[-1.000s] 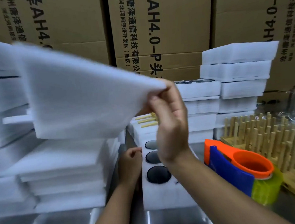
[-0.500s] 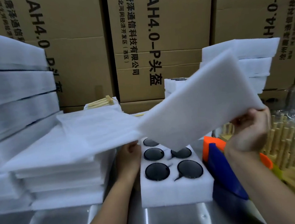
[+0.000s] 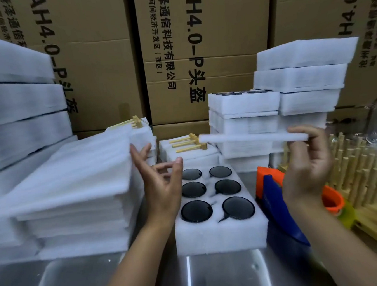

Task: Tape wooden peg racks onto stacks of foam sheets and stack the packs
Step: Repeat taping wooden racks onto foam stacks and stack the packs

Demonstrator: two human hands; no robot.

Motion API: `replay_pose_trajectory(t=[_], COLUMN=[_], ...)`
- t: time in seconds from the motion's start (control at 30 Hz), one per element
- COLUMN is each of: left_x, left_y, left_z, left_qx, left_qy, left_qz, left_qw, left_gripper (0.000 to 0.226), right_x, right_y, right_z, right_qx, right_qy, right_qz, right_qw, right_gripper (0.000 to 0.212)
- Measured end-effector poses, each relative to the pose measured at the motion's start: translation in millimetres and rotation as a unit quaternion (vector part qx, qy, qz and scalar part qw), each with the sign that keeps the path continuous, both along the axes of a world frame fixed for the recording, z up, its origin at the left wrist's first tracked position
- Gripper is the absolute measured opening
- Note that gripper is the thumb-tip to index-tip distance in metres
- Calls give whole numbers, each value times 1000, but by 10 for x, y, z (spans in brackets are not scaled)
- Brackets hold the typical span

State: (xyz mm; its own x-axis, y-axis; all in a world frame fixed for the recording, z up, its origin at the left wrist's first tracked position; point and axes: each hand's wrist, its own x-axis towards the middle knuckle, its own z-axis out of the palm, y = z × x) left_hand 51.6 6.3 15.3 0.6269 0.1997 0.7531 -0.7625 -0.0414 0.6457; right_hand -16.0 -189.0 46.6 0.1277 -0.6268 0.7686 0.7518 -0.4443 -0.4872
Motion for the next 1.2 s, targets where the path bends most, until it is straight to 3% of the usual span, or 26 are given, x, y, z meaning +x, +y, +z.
replay_pose_trajectory(t=[0.07, 0.17, 0.23, 0.4, 0.57, 0.67, 0.77, 0.83, 0.9, 0.97, 1.07, 1.2], left_x=[-22, 4, 9, 80, 87, 109, 96, 69, 13, -45, -104, -108], left_y=[21, 51, 59, 99, 159, 170, 156, 136, 142, 165, 196, 231], left_z=[-11, -17, -17, 86, 148, 148, 129, 110, 131, 173, 211, 210], left_qx=[-44, -62, -80, -157, -210, -204, -149, -123, -96, -83, -89, -109], left_qy=[22, 96, 115, 212, 267, 287, 318, 359, 416, 444, 440, 455], left_qz=[6, -19, -19, -62, -100, -115, -87, -137, -232, -326, -381, -418], left_qw=[999, 993, 990, 963, 935, 929, 932, 915, 874, 831, 808, 779], left_gripper=[71, 32, 34, 65, 60, 59, 36, 23, 40, 58, 59, 63], right_x=[-24, -11, -16, 22, 112, 174, 164, 147, 126, 94, 89, 106], right_y=[85, 105, 122, 122, 108, 162, 214, 212, 204, 220, 219, 192], right_z=[-42, -117, -139, -198, -229, -269, -281, -300, -323, -312, -248, -244], right_qx=[-58, -118, -123, -17, 135, 164, 94, 40, 35, 44, 54, 74], right_qy=[21, 55, 75, 138, 178, 238, 389, 453, 473, 472, 460, 471], right_qz=[-8, 32, 90, 250, 439, 396, 268, 242, 248, 272, 308, 328], right_qw=[998, 991, 985, 958, 870, 872, 876, 857, 845, 838, 831, 816], right_gripper=[23, 21, 29, 41, 53, 55, 21, 36, 56, 62, 47, 52])
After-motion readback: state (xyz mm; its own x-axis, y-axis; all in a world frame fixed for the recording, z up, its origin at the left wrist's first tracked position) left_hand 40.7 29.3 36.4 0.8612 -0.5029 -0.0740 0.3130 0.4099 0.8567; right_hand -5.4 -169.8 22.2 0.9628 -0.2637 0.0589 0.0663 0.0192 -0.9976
